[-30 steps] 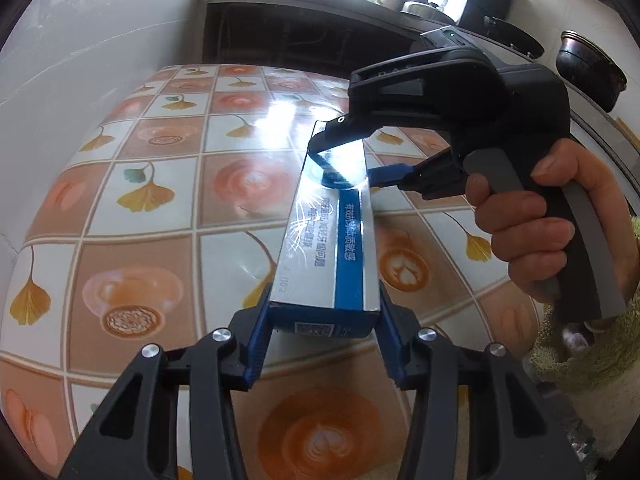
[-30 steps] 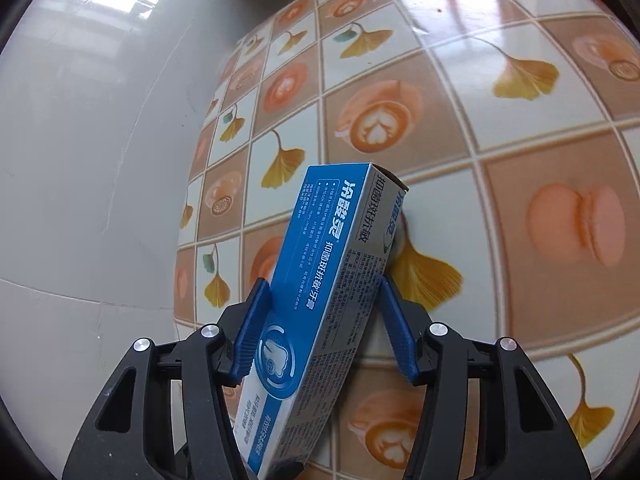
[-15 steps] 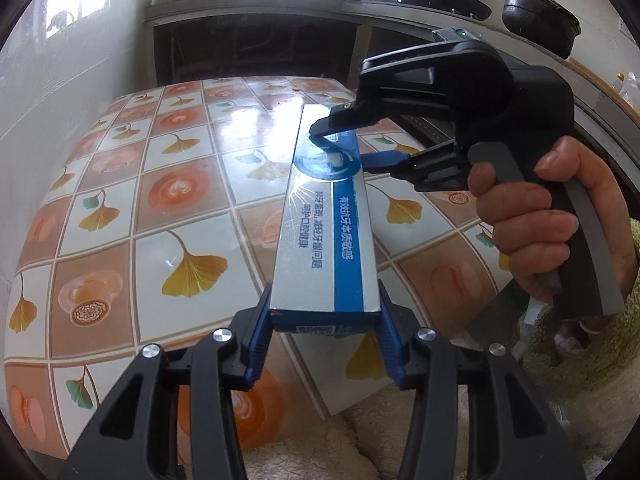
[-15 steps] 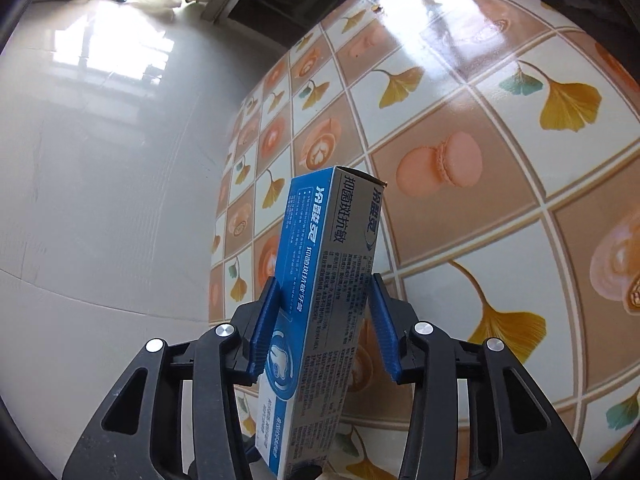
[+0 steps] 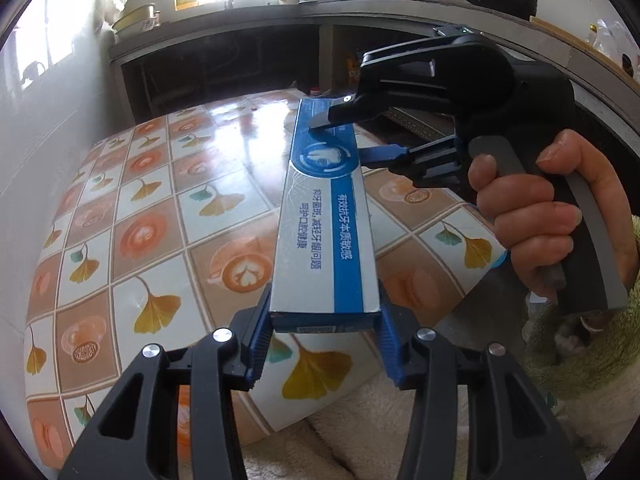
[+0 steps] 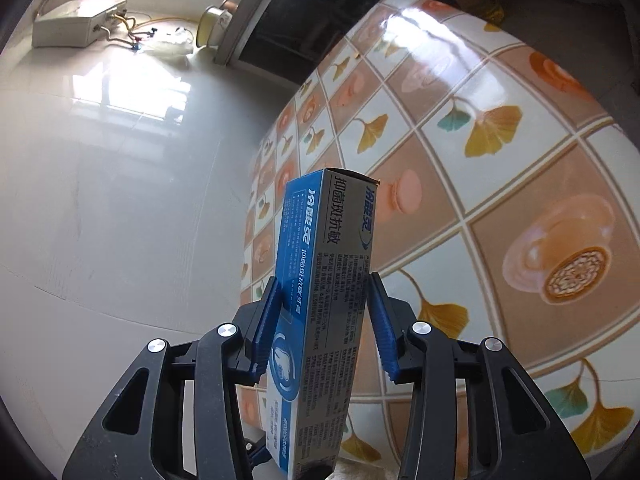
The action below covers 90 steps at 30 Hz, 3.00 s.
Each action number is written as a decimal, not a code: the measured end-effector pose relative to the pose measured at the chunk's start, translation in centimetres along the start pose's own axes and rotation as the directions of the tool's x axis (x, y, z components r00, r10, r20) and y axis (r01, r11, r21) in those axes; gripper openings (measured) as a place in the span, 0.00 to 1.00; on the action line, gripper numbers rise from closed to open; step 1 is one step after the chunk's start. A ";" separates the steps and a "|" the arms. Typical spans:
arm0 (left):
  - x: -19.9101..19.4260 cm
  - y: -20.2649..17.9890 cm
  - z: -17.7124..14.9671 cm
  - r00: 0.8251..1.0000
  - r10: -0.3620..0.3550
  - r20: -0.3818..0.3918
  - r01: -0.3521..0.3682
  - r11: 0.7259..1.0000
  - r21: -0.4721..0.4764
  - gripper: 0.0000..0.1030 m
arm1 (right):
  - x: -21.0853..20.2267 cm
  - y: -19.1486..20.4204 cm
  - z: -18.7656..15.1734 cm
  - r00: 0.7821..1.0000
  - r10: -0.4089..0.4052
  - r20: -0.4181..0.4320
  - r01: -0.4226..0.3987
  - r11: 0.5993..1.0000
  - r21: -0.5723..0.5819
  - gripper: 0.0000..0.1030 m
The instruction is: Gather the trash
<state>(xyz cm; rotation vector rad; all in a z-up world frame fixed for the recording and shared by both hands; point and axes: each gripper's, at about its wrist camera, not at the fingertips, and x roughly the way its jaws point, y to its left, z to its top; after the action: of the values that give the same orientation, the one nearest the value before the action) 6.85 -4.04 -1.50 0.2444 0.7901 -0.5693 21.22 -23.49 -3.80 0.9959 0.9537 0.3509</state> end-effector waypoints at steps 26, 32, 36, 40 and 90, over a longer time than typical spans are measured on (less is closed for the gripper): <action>20.0 -24.8 16.7 0.891 -0.326 -0.317 0.434 0.819 0.376 0.44 | -23.1 -27.6 6.5 0.895 -0.168 0.412 -0.082 0.847 0.525 0.45; 30.1 -28.5 19.5 0.908 -0.239 -0.344 0.370 0.842 0.393 0.55 | -26.3 -30.6 4.4 0.733 -0.517 0.442 0.160 0.763 0.626 0.60; 30.3 -26.6 20.2 0.868 -0.353 -0.350 0.446 0.864 0.234 0.61 | -26.2 -30.7 -0.2 0.695 -0.587 0.416 0.235 0.732 0.640 0.60; 27.9 -24.4 20.2 0.876 -0.375 -0.303 0.448 0.865 0.226 0.63 | -26.1 -30.1 -4.0 0.673 -0.629 0.389 0.303 0.714 0.631 0.60; -4.6 -1.5 0.9 0.940 0.342 -0.010 -0.338 0.924 -0.179 0.95 | -13.6 2.9 -18.2 0.570 -0.475 0.671 0.795 0.525 -0.304 0.92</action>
<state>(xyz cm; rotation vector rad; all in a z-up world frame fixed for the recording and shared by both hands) 3.92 -3.82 2.47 0.2043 0.7514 -0.1706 -0.73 -20.65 1.98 0.0538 0.5902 -0.2903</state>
